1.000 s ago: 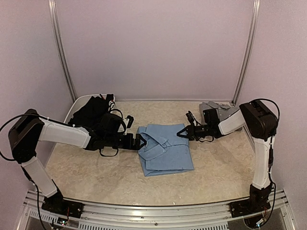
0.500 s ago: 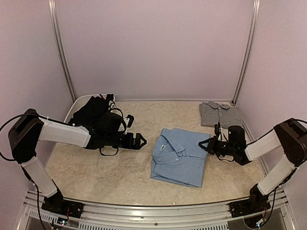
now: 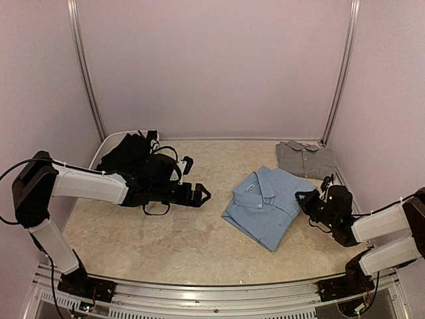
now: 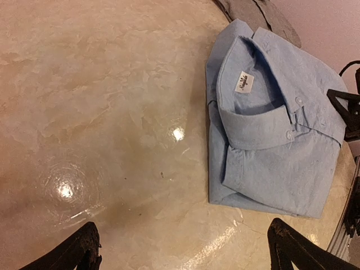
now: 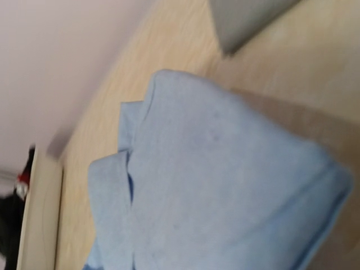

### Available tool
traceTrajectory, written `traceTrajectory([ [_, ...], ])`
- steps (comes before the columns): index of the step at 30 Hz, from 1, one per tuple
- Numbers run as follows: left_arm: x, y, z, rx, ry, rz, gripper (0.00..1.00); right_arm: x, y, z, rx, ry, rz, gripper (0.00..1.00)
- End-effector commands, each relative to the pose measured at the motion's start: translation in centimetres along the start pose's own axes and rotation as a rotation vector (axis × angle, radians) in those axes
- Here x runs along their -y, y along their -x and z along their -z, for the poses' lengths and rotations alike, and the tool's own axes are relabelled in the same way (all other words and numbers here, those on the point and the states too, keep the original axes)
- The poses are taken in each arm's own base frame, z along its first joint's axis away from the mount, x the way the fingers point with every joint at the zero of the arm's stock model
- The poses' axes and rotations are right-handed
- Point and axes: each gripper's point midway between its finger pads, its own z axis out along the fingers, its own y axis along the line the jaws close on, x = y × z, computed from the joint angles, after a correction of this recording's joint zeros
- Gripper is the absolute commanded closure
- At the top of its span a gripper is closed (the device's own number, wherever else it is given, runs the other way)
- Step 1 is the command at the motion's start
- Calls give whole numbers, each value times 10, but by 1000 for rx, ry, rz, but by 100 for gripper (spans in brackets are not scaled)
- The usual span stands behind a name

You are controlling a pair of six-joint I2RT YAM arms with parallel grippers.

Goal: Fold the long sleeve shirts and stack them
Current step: Rotate the square-folded shirt at the center of the board.

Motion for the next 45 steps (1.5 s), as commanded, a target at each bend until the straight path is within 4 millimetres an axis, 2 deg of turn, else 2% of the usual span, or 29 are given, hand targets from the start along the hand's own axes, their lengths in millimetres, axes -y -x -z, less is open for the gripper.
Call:
traceTrajectory([
  [1,14,4,-4,5,-13,-19,1,-5,30,-11,140,4,-90,100],
  [8,21,3,-9,-3,-12,-35,1,5,-3,-26,37,46,-202,99],
  [13,23,4,-9,-3,-11,-41,1,0,-25,-26,-33,43,-187,81],
  [19,24,-1,-11,-14,-12,-38,1,-11,-50,-18,-119,21,-136,68],
  [22,24,-2,-12,-17,-13,-35,1,-12,-63,-10,-164,3,-119,61],
  [24,25,0,-13,-15,-17,-36,1,-5,-70,-4,-186,-43,-106,54],
  [28,29,4,-14,-11,-21,-43,1,8,-65,7,-174,-133,-67,38],
  [33,31,7,-15,-10,-23,-52,1,15,-45,17,-150,-259,68,19],
  [39,36,4,-18,-18,-33,-55,1,28,-24,14,-176,-361,176,13],
  [45,47,-11,-18,-38,-69,-23,1,20,8,1,-151,-380,326,12],
])
